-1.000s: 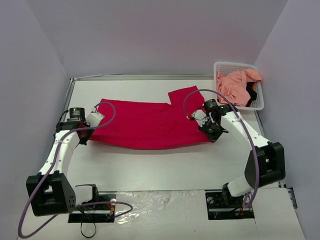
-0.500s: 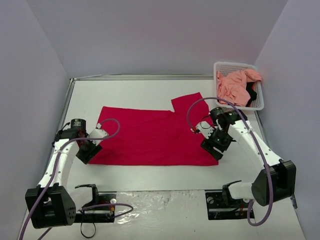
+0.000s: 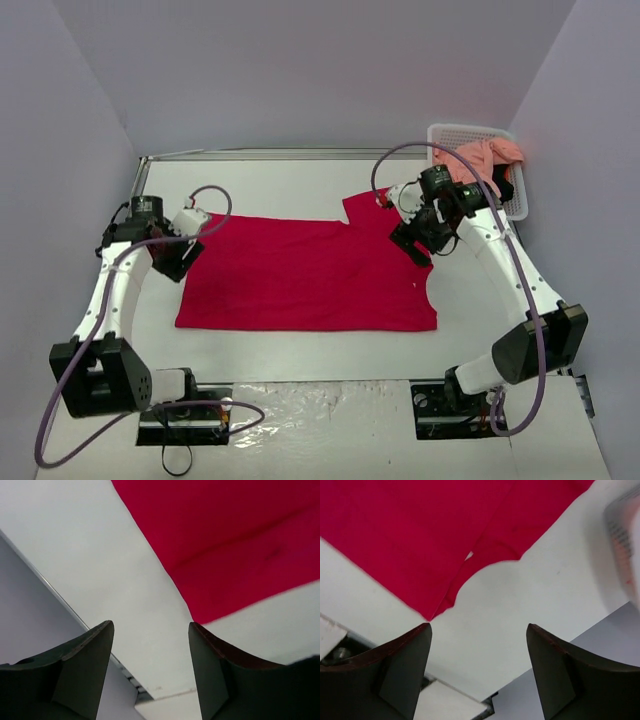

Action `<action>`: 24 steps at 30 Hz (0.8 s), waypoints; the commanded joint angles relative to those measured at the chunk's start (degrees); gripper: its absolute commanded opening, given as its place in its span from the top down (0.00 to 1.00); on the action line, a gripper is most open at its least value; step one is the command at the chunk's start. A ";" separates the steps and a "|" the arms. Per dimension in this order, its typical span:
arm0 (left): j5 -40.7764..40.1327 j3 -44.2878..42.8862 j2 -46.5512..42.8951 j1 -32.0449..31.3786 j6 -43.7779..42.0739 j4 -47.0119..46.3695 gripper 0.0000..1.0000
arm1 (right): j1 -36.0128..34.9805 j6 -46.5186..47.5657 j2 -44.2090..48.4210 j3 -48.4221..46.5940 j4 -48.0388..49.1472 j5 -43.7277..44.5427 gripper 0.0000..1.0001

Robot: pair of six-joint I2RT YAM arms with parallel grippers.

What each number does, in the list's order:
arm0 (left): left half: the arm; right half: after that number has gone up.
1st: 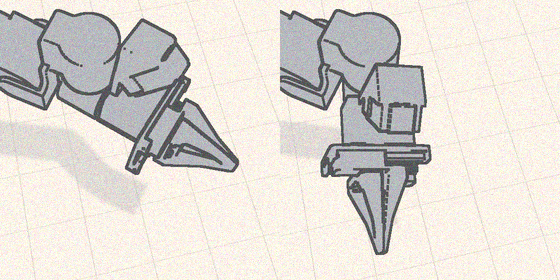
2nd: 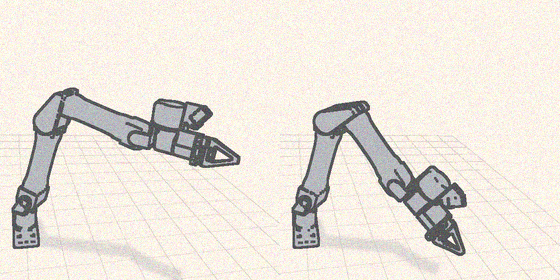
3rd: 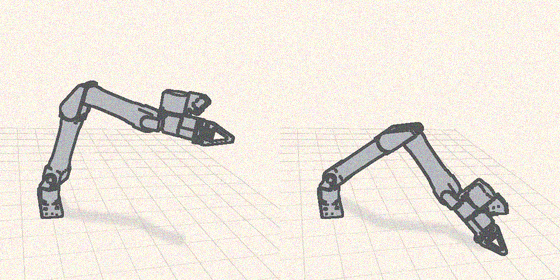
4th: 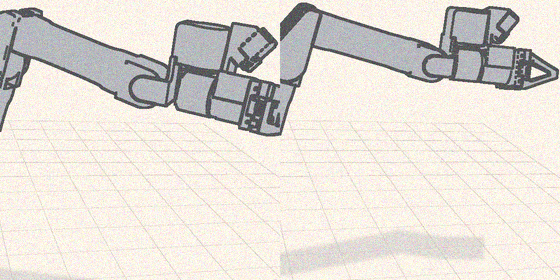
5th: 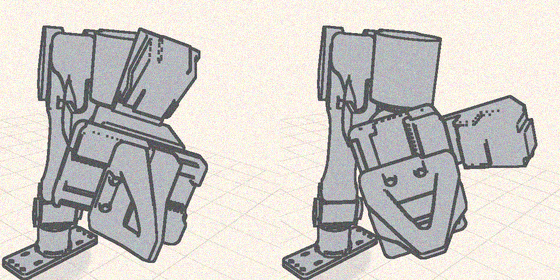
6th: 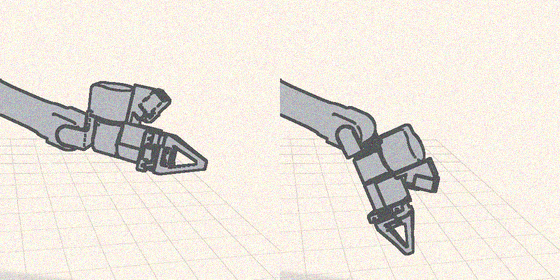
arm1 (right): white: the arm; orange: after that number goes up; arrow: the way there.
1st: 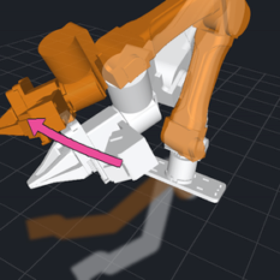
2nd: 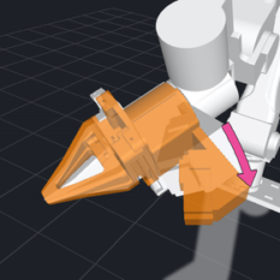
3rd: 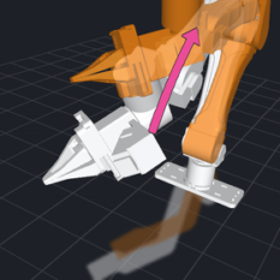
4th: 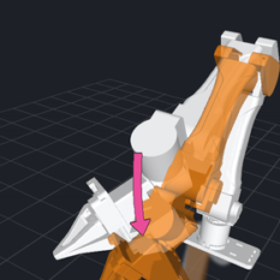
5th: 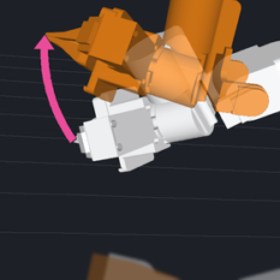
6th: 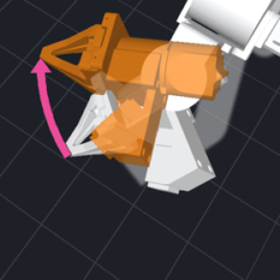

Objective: Fold and stack the t-shirts
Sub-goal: Grap the side of the flattened tshirt furthest away from the robot with both arms

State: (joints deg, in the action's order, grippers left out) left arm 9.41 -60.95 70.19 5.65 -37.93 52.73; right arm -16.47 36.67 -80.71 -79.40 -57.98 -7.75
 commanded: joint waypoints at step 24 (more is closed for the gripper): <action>25.04 -63.41 64.97 3.40 24.39 -3.95 0.36 | 0.74 -8.36 -39.70 -26.25 10.87 -8.69 0.23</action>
State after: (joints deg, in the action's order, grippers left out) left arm 31.00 -120.62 135.15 8.75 -15.09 46.02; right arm -16.10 27.46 -120.42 -105.43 -44.38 -15.09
